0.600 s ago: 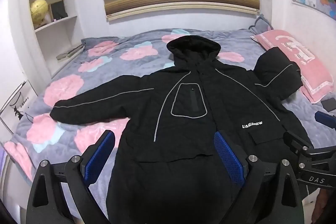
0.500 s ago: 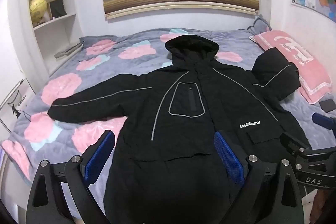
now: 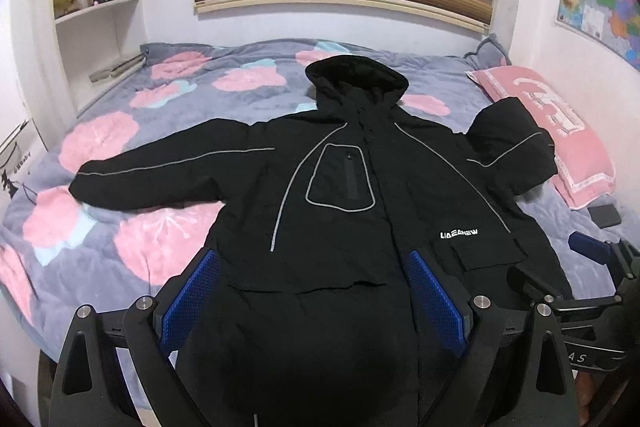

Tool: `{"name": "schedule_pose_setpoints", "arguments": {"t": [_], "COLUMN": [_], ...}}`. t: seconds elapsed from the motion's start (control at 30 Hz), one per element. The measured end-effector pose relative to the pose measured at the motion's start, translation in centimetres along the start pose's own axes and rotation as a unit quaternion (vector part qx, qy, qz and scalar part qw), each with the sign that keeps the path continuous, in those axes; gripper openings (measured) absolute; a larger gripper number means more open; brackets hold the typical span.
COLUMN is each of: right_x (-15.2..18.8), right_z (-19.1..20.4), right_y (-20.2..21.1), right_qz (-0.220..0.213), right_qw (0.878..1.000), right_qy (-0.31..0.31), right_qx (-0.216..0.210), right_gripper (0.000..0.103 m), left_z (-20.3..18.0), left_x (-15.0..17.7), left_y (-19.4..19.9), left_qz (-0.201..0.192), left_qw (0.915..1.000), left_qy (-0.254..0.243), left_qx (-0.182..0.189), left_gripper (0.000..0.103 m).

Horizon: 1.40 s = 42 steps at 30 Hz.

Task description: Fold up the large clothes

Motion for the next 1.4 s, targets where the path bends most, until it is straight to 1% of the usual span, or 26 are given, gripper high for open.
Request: {"name": "schedule_pose_setpoints", "arguments": {"t": [0.17,0.33,1.0,1.4], "right_x": [0.1,0.1,-0.1,-0.8], "right_z": [0.1,0.2,1.1,2.5], "right_y": [-0.4,-0.6,-1.6,-2.5], "right_qz": [0.007,0.009,0.022,0.029], "right_qw": [1.000,1.000,1.000,0.999], "right_qy": [-0.003,-0.001,0.005,0.019], "right_qx": [-0.005,-0.009,-0.019,-0.022], "right_gripper": [0.103,0.103,0.103,0.103], "left_z": [0.1,0.1,0.8,2.2], "left_x": [0.1,0.0,0.1,0.1], "left_y": [0.0,0.0,-1.1,-1.9], "left_qz": [0.001,0.004,0.012,0.016], "left_qw": [1.0000,1.0000,0.9999,0.9997], "left_qy": [0.000,-0.001,0.004,0.017], "left_qx": [-0.001,0.007,0.003,0.004], "left_gripper": [0.096,0.096,0.096,0.096]}}
Point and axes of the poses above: each gripper's, at about its wrist camera, not at the fingertips, and y roughly against the way its jaws point, z to its left, x to its underside, the point moved 6 cm from there along -y, roughly the way its jaws point, and after that the axes turned 12 degrees about y, right-handed, at the moved point
